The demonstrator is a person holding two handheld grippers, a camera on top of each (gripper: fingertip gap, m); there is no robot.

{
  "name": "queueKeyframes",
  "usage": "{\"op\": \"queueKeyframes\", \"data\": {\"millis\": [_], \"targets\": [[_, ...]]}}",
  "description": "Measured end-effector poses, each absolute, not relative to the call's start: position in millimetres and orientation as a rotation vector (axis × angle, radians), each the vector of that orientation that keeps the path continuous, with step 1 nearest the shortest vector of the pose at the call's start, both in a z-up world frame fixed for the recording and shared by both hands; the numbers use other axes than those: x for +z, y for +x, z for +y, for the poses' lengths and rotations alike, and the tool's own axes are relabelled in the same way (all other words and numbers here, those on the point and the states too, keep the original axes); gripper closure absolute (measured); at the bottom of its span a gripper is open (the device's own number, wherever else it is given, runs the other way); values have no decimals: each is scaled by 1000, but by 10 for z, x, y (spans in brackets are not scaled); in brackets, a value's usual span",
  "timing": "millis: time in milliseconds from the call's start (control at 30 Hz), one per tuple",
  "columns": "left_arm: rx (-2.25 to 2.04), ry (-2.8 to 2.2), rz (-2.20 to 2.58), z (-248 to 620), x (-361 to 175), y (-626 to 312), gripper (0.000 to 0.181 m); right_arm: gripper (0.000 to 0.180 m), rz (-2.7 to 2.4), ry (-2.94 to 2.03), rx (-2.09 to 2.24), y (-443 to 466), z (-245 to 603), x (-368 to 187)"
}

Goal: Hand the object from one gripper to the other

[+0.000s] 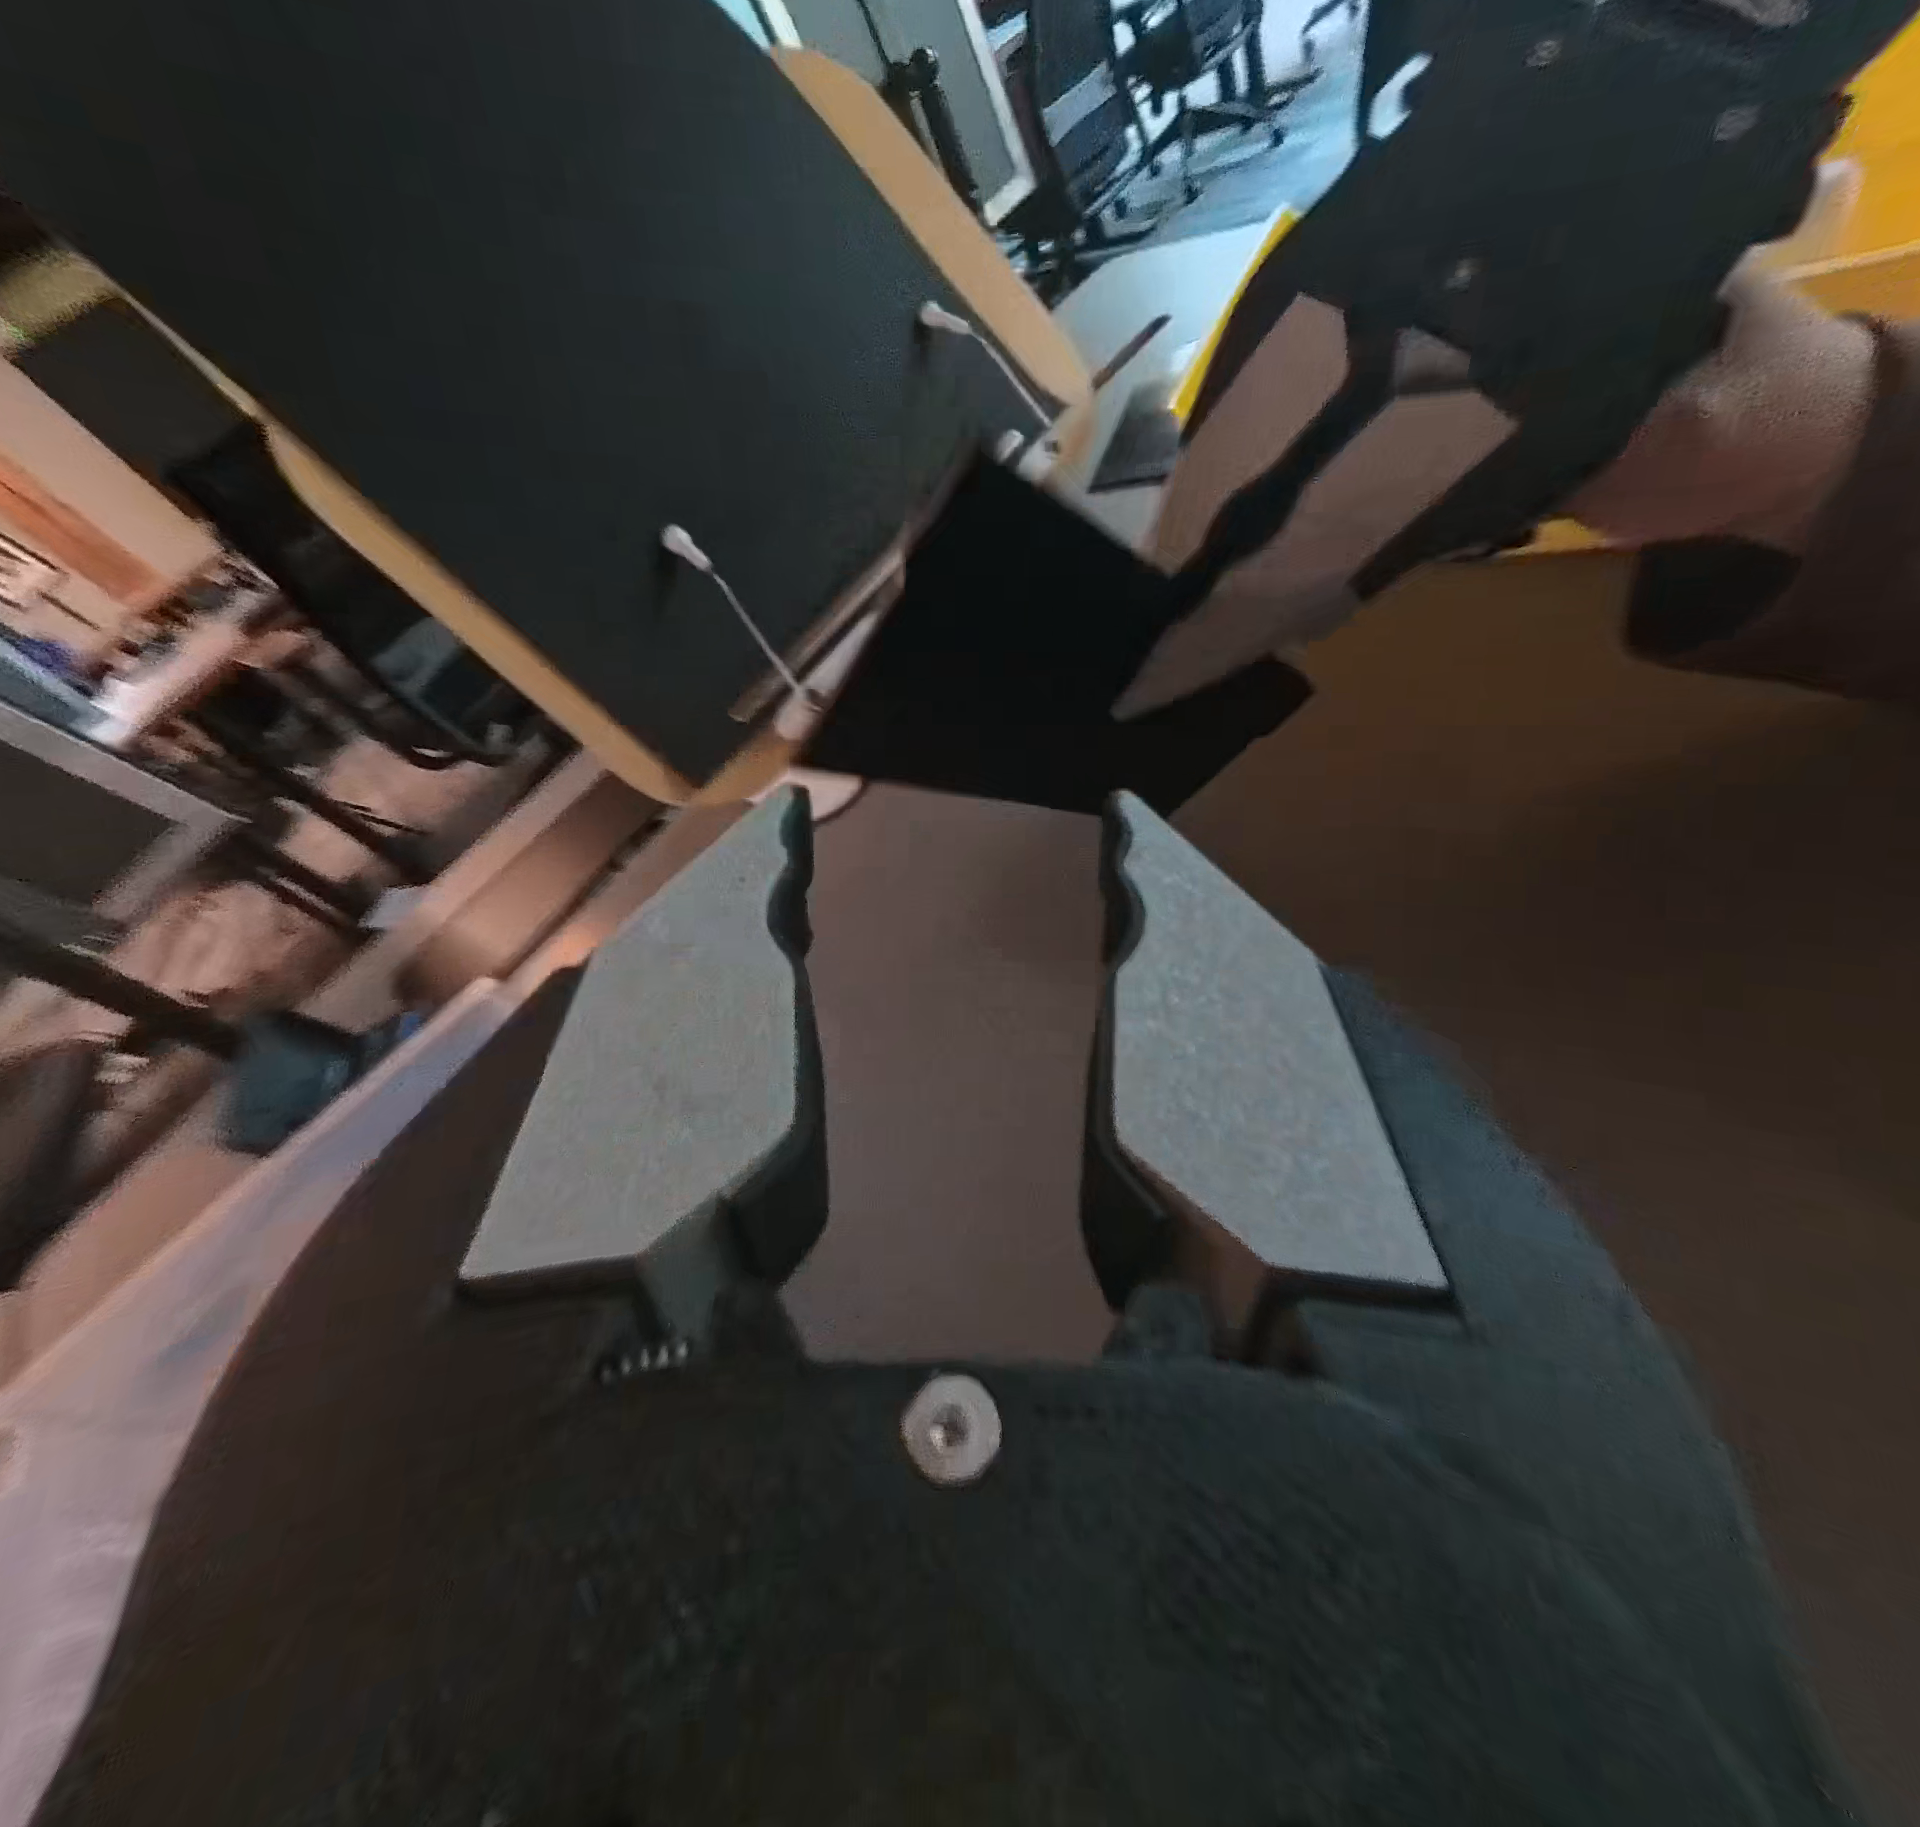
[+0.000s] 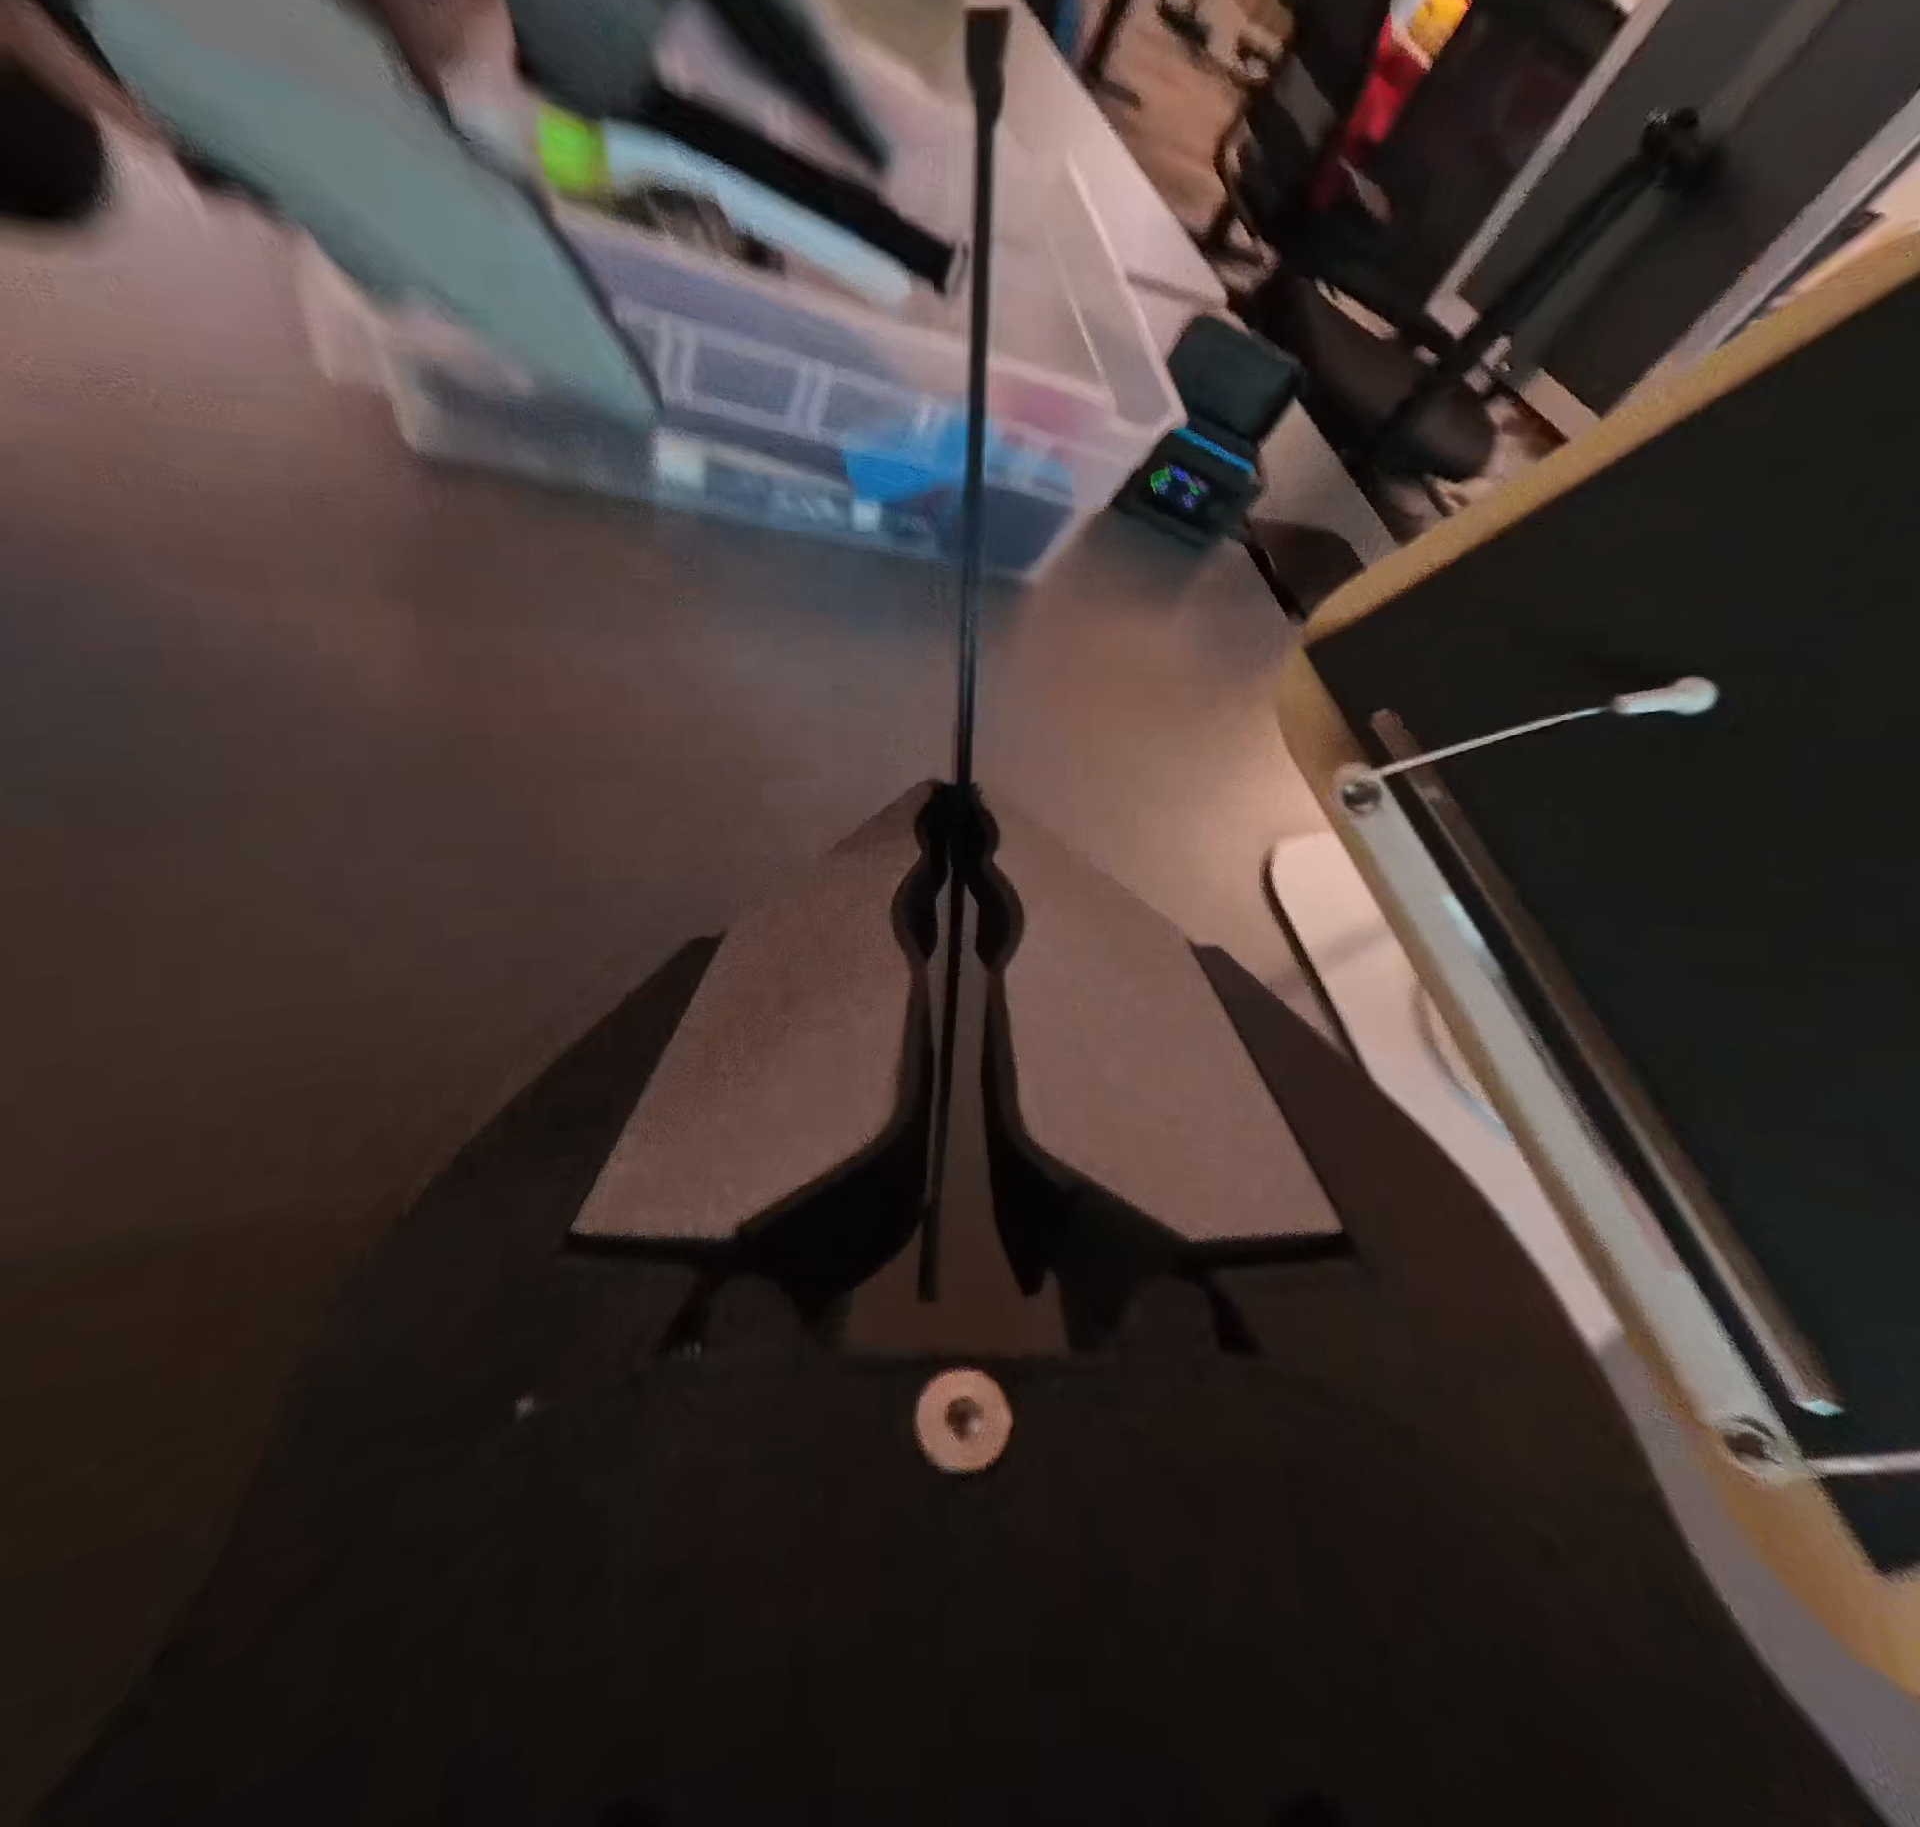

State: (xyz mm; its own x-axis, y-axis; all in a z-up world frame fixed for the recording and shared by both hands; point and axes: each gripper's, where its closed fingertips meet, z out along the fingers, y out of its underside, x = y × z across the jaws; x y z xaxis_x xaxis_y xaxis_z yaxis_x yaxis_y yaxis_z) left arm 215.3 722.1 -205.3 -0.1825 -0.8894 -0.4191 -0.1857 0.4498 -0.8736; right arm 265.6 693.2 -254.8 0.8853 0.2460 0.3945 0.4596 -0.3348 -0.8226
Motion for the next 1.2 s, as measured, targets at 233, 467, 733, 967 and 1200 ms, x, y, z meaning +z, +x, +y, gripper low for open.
{"op": "queueKeyframes", "data": {"millis": [233, 467, 733, 967, 1200], "targets": [[-505, -681, 1817, 7117, -2031, 2075, 131, 180, -719, -2011, -559, 2600, 7008, -2850], [-148, -513, 2058, 7127, -2550, 2197, 168, 180, -819, -1953, -622, 2453, 7001, -2834], [-414, -915, 1757, 7574, -2351, 2304, 181, 157, -548, -1735, -390, 2520, 6895, -2241], [-1407, -960, 1161, 7358, -1540, 2077, 181, 129, -239, -1661, 328, 2497, 6867, -2077], [-1627, -817, 1052, 7078, -1392, 1981, 181, 137, -148, -1527, 810, 2461, 6808, -2021]]}}
